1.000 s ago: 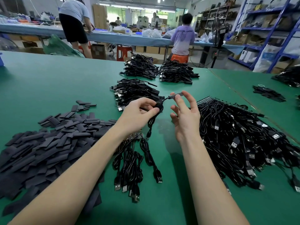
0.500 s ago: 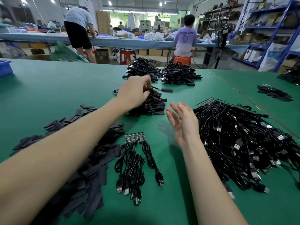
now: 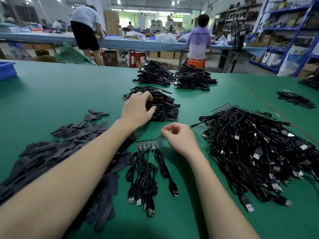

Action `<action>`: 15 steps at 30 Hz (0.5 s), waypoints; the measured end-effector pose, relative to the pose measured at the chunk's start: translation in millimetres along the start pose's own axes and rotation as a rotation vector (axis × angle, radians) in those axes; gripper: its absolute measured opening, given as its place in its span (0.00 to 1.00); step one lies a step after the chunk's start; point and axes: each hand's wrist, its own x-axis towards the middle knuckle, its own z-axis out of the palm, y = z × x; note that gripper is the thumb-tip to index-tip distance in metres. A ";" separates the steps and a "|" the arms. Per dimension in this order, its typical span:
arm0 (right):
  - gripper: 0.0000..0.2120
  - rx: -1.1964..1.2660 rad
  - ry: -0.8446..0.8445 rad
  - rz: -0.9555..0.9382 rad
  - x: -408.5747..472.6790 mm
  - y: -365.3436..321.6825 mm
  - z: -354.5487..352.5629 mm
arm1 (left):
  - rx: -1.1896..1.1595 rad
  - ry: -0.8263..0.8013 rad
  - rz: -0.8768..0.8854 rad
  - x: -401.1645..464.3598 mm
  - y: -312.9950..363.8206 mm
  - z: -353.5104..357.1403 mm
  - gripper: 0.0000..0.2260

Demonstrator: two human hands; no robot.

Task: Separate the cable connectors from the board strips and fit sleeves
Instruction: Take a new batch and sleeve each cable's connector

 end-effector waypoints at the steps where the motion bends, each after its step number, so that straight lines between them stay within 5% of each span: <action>1: 0.04 -0.113 -0.012 -0.032 -0.4 0.9 1.6 | -0.052 0.046 -0.009 -8.1 -0.4 -4.6 0.08; 4: 0.04 -0.263 -0.044 -0.066 -0.6 1.8 5.5 | -0.107 0.004 -0.063 -28.8 -1.6 -16.9 0.02; 9: 0.05 -0.316 -0.044 -0.068 0.4 6.3 6.0 | 0.102 -0.589 -0.052 -47.2 1.6 -24.8 0.10; 15: 0.11 -0.284 -0.068 -0.061 0.5 7.9 6.8 | -0.111 -0.596 -0.016 -50.3 -0.1 -26.3 0.05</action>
